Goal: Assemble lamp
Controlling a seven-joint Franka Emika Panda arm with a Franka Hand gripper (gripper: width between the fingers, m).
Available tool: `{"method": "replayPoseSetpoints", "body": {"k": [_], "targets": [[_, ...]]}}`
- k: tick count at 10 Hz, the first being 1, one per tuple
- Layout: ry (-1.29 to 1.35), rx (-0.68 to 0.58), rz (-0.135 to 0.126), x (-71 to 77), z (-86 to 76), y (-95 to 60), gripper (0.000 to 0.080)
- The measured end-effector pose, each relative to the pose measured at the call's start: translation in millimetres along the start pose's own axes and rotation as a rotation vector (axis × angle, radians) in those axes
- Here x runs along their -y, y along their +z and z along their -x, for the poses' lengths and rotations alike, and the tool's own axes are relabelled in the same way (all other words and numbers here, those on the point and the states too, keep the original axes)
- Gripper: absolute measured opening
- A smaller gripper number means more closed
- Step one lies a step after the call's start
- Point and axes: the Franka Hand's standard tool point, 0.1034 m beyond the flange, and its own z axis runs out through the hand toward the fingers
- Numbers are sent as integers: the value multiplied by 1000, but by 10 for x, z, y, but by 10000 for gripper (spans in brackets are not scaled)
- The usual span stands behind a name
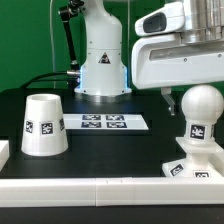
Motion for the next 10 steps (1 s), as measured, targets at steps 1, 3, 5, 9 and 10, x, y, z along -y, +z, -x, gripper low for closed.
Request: {"method": "replayPoseSetpoints", "body": {"k": [1, 3, 5, 9, 10], "targets": [[-60, 0, 0, 1, 1, 0, 698], [-300, -1, 30, 7, -3, -6, 698], [-577, -2, 48, -50, -64, -33, 698], [-907, 6, 86, -52, -108, -55, 698], [-949, 6, 88, -46, -113, -58, 698]]}}
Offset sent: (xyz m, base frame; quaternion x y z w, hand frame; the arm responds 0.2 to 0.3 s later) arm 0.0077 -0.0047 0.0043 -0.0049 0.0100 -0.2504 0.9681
